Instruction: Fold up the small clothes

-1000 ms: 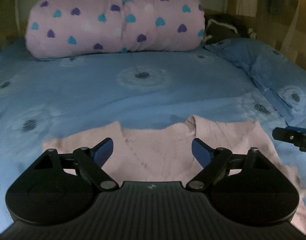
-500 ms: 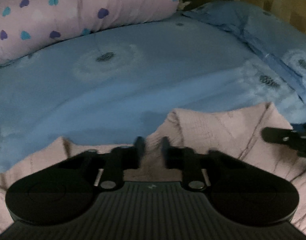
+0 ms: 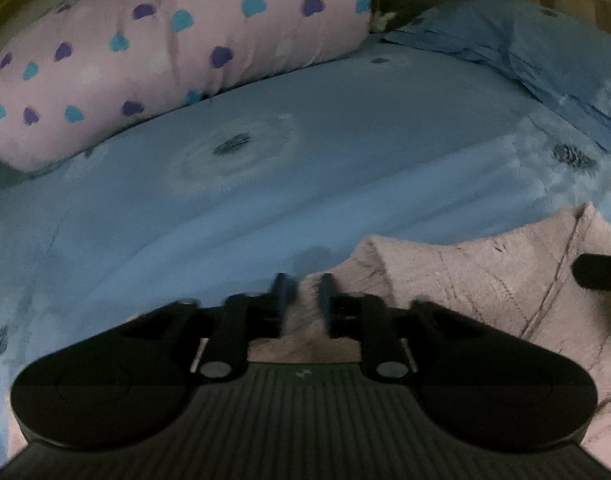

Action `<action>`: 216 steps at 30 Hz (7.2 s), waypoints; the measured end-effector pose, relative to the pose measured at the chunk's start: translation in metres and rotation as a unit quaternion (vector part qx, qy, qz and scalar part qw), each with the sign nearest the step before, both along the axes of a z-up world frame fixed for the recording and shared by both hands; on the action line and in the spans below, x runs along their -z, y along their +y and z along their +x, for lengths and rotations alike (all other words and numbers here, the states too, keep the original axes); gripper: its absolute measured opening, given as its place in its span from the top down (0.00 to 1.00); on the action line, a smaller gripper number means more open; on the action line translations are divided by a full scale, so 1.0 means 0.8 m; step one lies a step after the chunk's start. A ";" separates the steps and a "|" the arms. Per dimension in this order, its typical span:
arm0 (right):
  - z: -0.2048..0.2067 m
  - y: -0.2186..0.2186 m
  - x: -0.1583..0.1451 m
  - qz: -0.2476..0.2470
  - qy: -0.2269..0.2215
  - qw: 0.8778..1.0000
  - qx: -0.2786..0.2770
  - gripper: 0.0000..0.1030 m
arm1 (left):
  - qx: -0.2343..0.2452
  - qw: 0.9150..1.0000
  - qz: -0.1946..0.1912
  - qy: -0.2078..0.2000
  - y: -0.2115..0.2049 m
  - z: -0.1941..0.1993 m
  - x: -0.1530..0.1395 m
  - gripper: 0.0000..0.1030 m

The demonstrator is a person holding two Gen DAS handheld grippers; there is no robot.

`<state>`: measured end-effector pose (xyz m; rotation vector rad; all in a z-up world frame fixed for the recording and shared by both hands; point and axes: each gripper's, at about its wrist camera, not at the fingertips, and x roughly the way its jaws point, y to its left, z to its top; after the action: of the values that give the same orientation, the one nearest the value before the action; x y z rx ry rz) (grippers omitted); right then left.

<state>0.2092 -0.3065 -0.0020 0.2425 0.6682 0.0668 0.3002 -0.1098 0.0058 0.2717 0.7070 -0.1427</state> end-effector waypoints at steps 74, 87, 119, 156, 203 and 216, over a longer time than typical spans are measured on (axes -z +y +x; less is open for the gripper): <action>-0.428 0.115 -0.078 -0.154 -0.045 0.951 -0.262 0.34 | 0.025 0.997 0.030 0.062 0.136 -0.588 -0.078 0.05; -0.457 0.110 -0.052 -0.210 0.004 0.936 -0.283 0.34 | 0.033 0.990 0.117 0.074 0.136 -0.588 -0.037 0.00; -0.425 0.105 -0.026 -0.196 -0.014 0.964 -0.182 0.59 | 0.034 0.998 0.037 0.026 0.148 -0.555 -0.019 0.36; -0.338 0.111 -0.136 -0.239 -0.199 0.944 -0.113 0.89 | -0.011 0.985 0.020 -0.170 0.112 -0.447 -0.166 0.87; -0.054 0.101 -0.052 -0.210 -0.116 0.966 -0.093 0.58 | -0.068 0.996 0.003 -0.059 0.137 -0.172 -0.091 0.40; -0.114 0.069 -0.082 -0.158 -0.099 0.976 -0.114 0.58 | 0.042 0.999 -0.008 -0.029 0.140 -0.268 -0.111 0.36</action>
<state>0.1180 -0.2517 0.0633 -0.1476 0.4959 0.1998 0.0856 0.0019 0.0943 0.2882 0.6378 -0.2195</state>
